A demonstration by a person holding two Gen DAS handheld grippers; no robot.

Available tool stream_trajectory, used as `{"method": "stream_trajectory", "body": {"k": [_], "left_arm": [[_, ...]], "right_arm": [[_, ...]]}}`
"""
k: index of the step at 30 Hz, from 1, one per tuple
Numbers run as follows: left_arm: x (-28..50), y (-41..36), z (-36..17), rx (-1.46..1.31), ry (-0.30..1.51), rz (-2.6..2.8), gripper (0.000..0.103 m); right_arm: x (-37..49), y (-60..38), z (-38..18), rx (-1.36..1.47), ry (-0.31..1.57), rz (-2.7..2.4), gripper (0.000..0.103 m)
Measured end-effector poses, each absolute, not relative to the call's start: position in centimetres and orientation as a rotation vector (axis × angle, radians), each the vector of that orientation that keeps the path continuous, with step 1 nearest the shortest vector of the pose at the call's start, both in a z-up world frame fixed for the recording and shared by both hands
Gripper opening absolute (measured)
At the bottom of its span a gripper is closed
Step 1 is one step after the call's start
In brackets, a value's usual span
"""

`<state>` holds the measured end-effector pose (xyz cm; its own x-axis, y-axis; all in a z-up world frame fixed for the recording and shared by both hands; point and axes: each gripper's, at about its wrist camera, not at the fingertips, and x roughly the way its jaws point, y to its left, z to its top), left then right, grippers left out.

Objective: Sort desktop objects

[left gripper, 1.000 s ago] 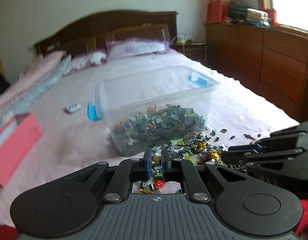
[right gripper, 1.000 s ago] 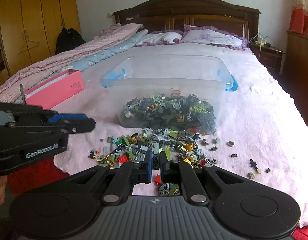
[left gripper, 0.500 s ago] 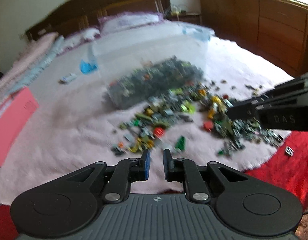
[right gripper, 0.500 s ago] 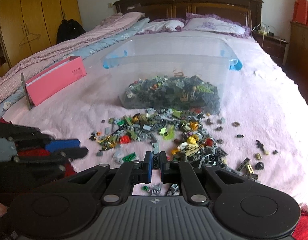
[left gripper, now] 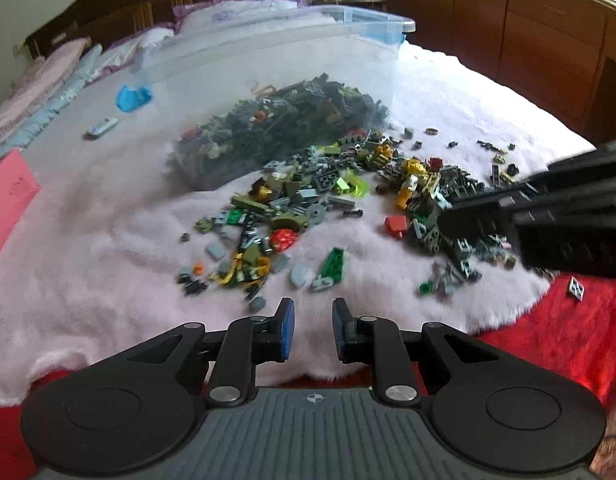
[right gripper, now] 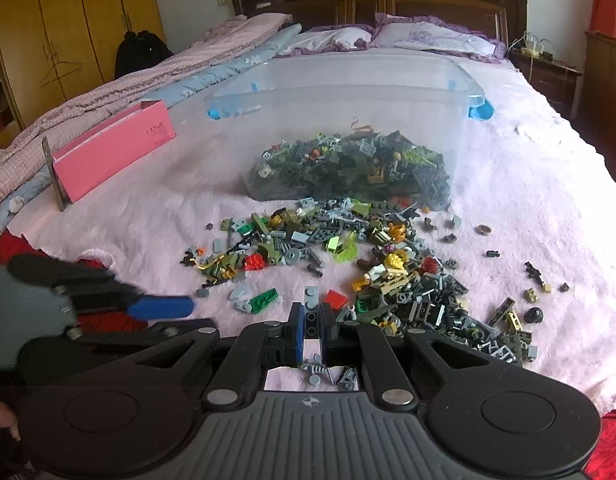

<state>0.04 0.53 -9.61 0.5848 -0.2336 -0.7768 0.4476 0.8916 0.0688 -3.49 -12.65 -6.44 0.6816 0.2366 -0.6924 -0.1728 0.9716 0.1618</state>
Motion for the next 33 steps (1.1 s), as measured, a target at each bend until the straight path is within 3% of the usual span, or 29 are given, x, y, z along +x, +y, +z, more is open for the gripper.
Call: {"method": "stream_trajectory", "body": {"k": [10,16,33], "left_arm": [[2.9,-0.3,-11.5,0.188,0.918,-0.395,0.025],[2.8,-0.3,-11.6,0.198,0.911,-0.42,0.016],[1.7,0.7,-6.8,0.14,0.826,-0.397,0.016]], "right_arm": [[-3.7,-13.5,-6.9,0.106,0.794,0.217,0.008],[-3.8,-13.6,-7.2,0.11,0.796,0.219,0.008],[-3.9,-13.2,-6.5,0.095,0.782,0.226,0.008]]}}
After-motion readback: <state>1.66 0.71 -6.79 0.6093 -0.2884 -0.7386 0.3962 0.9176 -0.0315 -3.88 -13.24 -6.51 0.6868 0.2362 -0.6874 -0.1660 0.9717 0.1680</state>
